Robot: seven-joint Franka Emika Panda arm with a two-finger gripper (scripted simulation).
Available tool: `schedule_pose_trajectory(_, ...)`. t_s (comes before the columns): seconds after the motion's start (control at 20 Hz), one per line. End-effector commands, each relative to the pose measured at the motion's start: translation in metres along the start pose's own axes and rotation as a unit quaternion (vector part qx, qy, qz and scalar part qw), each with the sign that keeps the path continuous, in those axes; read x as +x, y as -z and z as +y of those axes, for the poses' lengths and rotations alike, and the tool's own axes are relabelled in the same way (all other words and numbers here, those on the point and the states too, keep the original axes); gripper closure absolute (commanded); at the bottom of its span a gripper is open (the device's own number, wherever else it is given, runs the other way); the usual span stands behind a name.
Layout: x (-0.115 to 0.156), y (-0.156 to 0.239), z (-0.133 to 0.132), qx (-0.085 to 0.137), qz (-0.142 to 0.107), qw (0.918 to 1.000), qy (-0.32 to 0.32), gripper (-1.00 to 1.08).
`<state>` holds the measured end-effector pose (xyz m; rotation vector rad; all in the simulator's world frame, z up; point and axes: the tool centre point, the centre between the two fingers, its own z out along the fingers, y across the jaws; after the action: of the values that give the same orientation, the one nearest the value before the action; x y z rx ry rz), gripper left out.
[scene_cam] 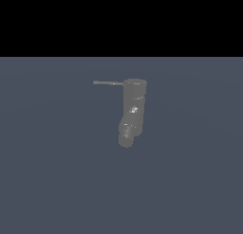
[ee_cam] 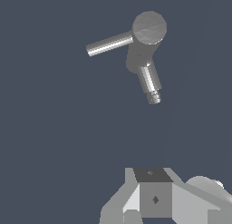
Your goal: Turn on the faucet by rotating a designated handle.
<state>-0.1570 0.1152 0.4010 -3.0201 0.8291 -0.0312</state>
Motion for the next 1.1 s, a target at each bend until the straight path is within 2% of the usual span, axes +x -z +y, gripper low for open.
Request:
schedule_pose_trajectory(0.0,0.006,-0.009,-0.01,0.0,0.0,0.9996,-0.028,1.08)
schedule_pose_trajectory(0.5,0.036,-0.045,-0.044,0.0,-0.002,0.9906,-0.137,1.08)
schedule_pose_trajectory(0.8,0.058,-0.066,-0.061,-0.001,-0.002,0.9798,-0.2,1.08)
schedule_pose_trajectory(1.05,0.077,-0.083,-0.072,-0.002,-0.003,0.9678,-0.252,1.08)
